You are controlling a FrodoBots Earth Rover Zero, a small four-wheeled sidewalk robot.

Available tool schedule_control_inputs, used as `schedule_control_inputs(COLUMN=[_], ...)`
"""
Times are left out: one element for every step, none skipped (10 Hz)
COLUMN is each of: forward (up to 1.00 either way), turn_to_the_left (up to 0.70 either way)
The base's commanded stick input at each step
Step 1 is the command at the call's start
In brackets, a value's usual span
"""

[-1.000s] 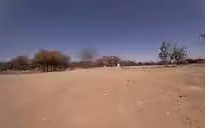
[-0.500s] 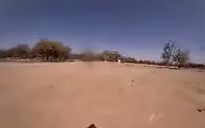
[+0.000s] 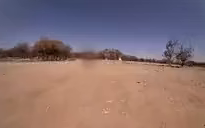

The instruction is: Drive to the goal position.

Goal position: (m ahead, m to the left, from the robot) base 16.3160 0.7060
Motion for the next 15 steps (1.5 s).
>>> schedule_control_inputs(forward=[1.0, 1.0, 1.0, 1.0, 1.0, 1.0, 1.0, 1.0, 1.0, 1.0, 1.0, 1.0, 1.0, 1.0, 1.0], turn_to_the_left=[0.0, 0.0, 0.0, 0.27, 0.27, 0.0, 0.0, 0.0, 0.0, 0.0, 0.0, 0.0, 0.0, 0.0, 0.0])
